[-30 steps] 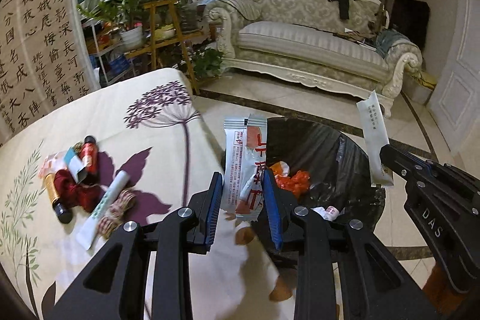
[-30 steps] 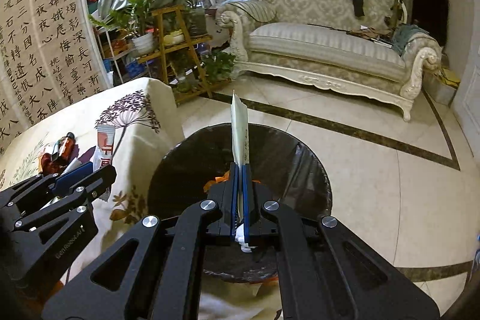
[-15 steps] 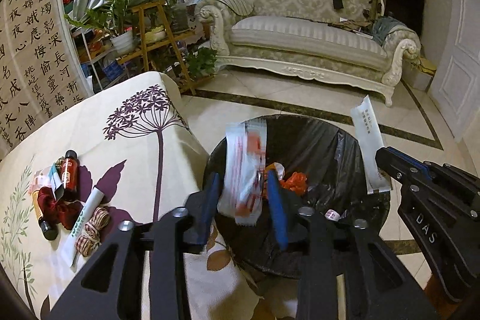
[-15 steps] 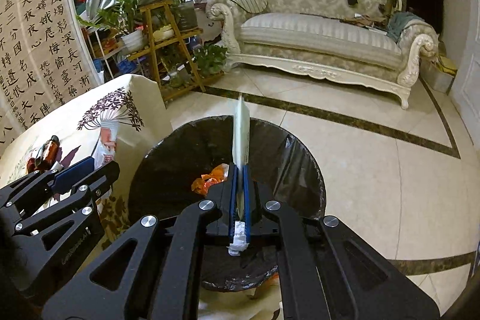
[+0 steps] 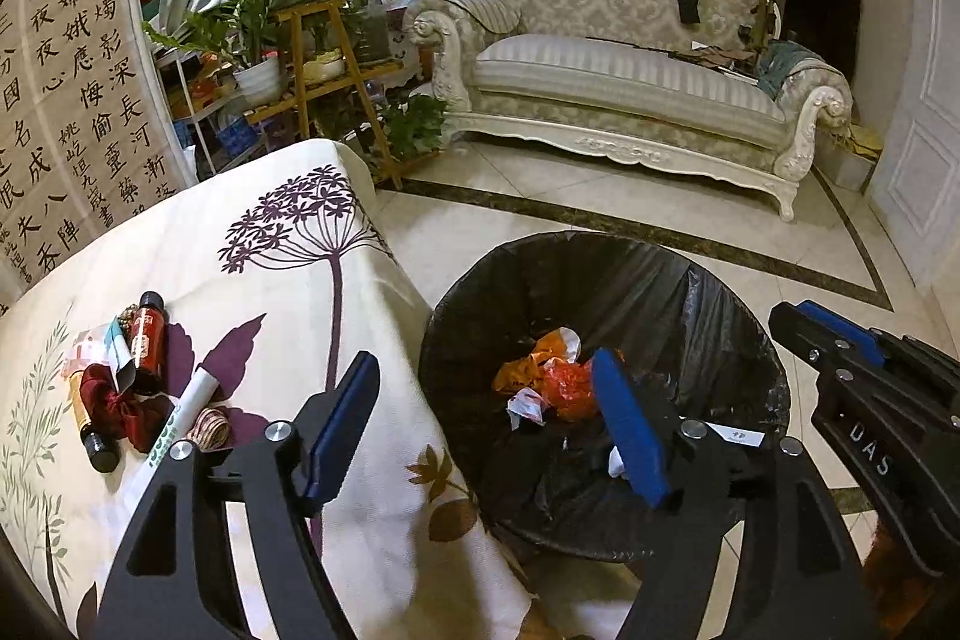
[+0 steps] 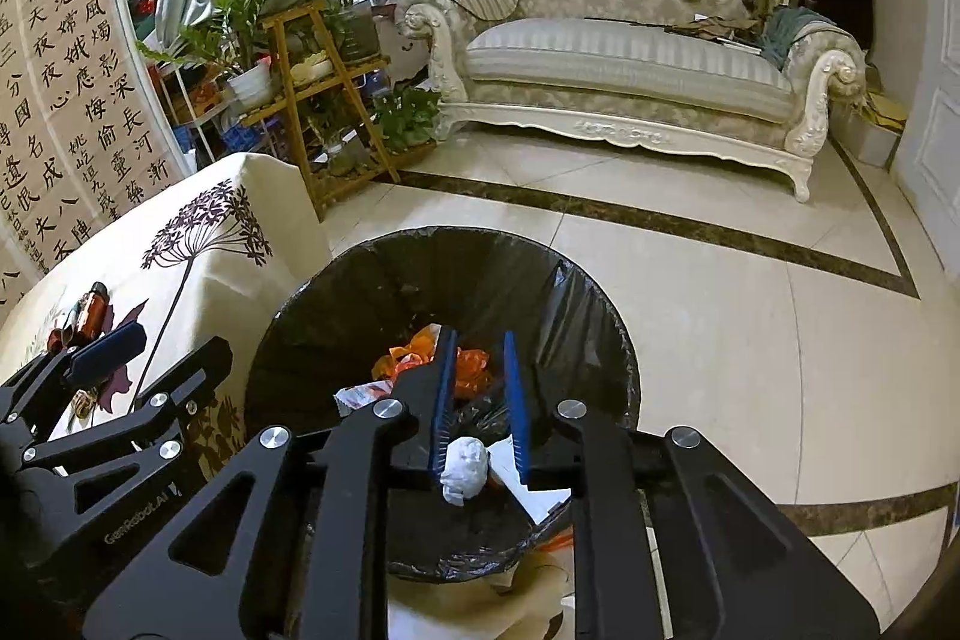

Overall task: Collect trash
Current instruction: 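Hold the wrapper and tube over the bin and open both grippers, then move both grippers back over the bed toward the remaining trash, then grasp the checkered twine bundle with the right gripper while the left gripper grasps the green-lettered white tube, then carry the twine bundle and white tube over the bin and open both grippers, then move both grippers back over the bed toward the remaining trash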

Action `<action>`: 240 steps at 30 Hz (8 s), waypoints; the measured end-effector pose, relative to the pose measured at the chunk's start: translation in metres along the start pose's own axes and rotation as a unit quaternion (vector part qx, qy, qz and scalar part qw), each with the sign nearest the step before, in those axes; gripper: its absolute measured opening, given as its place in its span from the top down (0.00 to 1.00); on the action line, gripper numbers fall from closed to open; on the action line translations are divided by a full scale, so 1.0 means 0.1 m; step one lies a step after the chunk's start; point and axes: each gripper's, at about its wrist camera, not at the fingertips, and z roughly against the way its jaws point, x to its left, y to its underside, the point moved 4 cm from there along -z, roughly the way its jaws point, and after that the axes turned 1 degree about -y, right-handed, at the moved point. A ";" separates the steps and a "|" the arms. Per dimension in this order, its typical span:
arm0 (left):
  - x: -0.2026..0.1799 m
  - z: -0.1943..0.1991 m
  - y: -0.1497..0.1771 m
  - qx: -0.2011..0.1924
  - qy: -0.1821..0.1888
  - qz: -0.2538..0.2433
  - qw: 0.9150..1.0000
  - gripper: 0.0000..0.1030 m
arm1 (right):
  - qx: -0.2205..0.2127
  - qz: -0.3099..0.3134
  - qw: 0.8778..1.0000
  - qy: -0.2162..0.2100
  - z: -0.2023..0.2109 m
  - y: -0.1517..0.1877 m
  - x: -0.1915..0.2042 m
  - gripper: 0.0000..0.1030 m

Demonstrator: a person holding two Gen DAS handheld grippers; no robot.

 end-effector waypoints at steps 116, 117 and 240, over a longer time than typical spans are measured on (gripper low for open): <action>1.49 0.15 0.55 0.067 -0.058 0.090 0.992 0.59 | 0.061 0.117 0.984 -0.117 -0.03 0.28 1.61 0.85; 1.47 0.15 0.55 0.066 -0.062 0.086 0.992 0.61 | 0.061 0.115 0.985 -0.117 -0.03 0.28 1.60 0.85; 2.17 0.41 0.57 0.028 -0.128 0.193 0.972 0.33 | 0.037 0.129 0.982 -0.135 -0.02 0.20 1.87 0.60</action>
